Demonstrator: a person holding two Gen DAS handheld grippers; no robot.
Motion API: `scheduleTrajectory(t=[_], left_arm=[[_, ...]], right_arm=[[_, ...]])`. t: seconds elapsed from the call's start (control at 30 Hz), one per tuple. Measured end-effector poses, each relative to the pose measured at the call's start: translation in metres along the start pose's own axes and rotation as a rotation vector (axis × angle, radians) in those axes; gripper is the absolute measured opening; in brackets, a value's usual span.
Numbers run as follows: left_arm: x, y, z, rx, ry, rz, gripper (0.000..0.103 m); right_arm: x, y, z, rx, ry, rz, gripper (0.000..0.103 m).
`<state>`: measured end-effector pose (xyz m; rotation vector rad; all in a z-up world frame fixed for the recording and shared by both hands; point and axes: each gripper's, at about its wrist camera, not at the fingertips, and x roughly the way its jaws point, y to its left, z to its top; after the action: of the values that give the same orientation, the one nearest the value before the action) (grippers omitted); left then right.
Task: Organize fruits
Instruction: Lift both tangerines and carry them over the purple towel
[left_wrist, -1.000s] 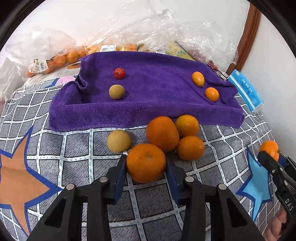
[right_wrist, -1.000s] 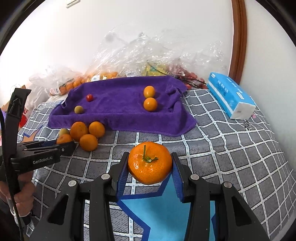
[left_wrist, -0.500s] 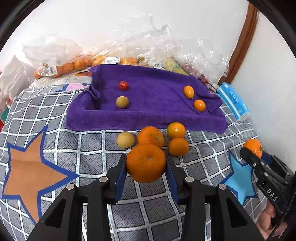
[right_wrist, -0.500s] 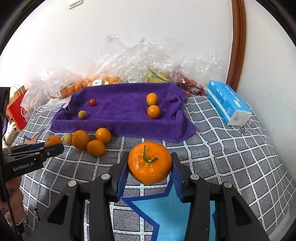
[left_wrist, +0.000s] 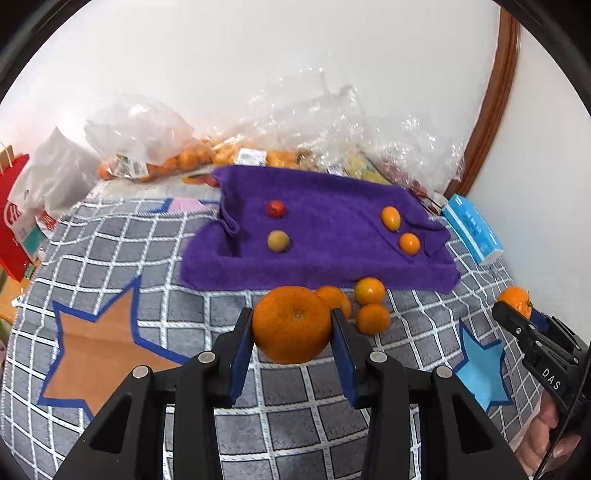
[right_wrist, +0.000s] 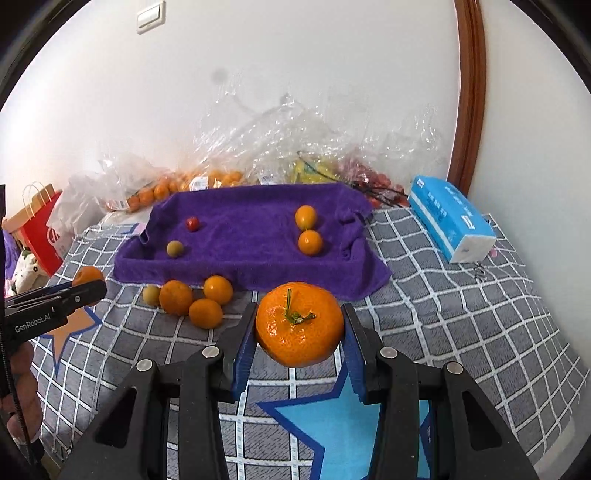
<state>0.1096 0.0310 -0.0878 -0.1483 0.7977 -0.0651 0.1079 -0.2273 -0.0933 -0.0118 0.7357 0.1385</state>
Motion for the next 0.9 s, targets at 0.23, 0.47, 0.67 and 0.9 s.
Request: scheduleTrajectory(t=[0.23,0.47,0.67,0.9], left_arm=[[-0.007,0.007,0.016,-0.019,-0.040,0.018,0.038],[-0.005,0.008,0.030,-0.020,-0.054,0.014,0.038],[0.003,0.011,0.036,-0.030,-0.048,0.009,0.038],[0.018,0.017,0.040,-0.032,-0.018,0.022,0.038]], right_arm=[[0.001,-0.003,0.021,-0.002,-0.037,-0.009,0.043],[0.011,0.001,0.038,-0.009,-0.045,-0.012,0.043],[0.026,0.005,0.045,0.000,-0.036,-0.002,0.043],[0.046,0.005,0.055,-0.003,-0.020,0.001,0.043]])
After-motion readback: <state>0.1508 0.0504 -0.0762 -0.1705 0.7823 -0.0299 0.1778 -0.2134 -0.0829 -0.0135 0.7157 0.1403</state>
